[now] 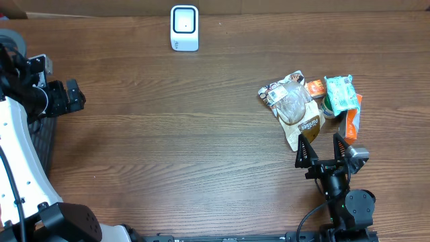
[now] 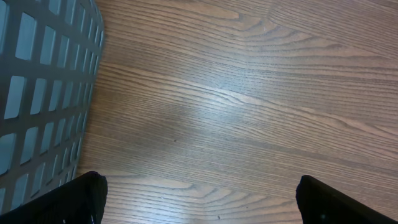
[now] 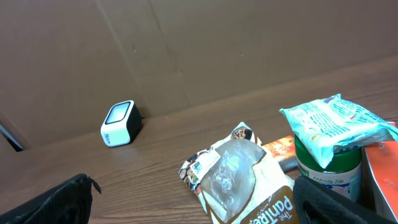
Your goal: Scan the item barcode
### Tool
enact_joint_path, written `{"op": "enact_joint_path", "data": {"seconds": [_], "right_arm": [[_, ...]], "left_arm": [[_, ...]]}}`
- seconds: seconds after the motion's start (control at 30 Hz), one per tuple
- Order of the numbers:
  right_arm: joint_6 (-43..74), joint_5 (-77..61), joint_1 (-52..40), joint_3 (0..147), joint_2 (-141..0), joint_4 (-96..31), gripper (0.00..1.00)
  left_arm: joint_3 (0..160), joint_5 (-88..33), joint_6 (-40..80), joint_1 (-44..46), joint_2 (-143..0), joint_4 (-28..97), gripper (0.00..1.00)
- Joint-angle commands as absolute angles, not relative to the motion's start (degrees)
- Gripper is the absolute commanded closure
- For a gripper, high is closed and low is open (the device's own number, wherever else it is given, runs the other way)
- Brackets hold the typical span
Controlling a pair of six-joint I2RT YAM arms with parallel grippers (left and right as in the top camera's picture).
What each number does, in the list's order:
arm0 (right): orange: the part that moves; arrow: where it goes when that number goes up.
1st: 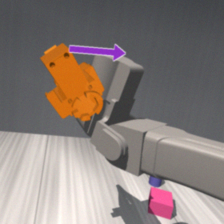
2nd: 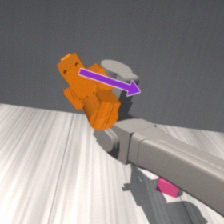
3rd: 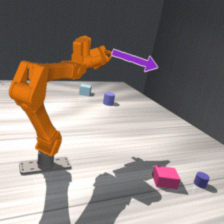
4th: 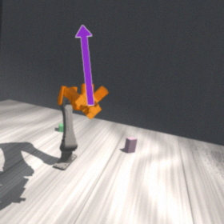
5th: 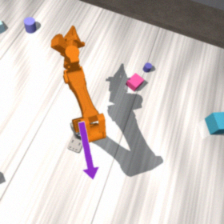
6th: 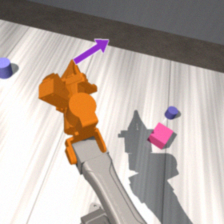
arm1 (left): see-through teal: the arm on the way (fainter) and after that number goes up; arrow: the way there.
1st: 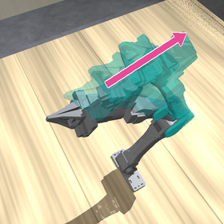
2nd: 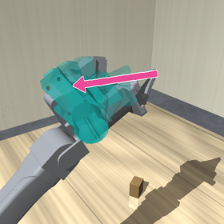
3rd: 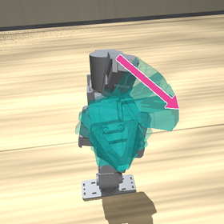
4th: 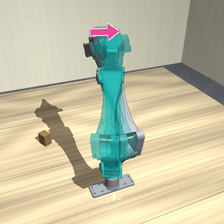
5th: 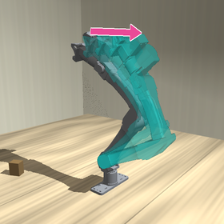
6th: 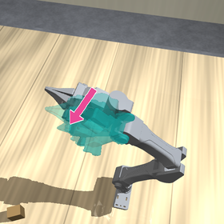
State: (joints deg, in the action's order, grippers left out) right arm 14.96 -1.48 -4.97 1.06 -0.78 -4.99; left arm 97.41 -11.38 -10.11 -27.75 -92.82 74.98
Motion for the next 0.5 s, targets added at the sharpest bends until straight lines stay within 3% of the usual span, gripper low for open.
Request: {"op": "enact_joint_path", "data": {"seconds": [0.0,0.47], "right_arm": [[15.0,-1.6,-5.2,0.4,-0.2,-4.6,0.0],[15.0,-1.6,-5.2,0.4,-0.2,-4.6,0.0]], "left_arm": [[97.4,-11.4,-11.2,-27.1,-90.7,74.9,0.0],[87.0,-11.4,-11.2,-7.6,-68.2,74.6,0.0]]}}
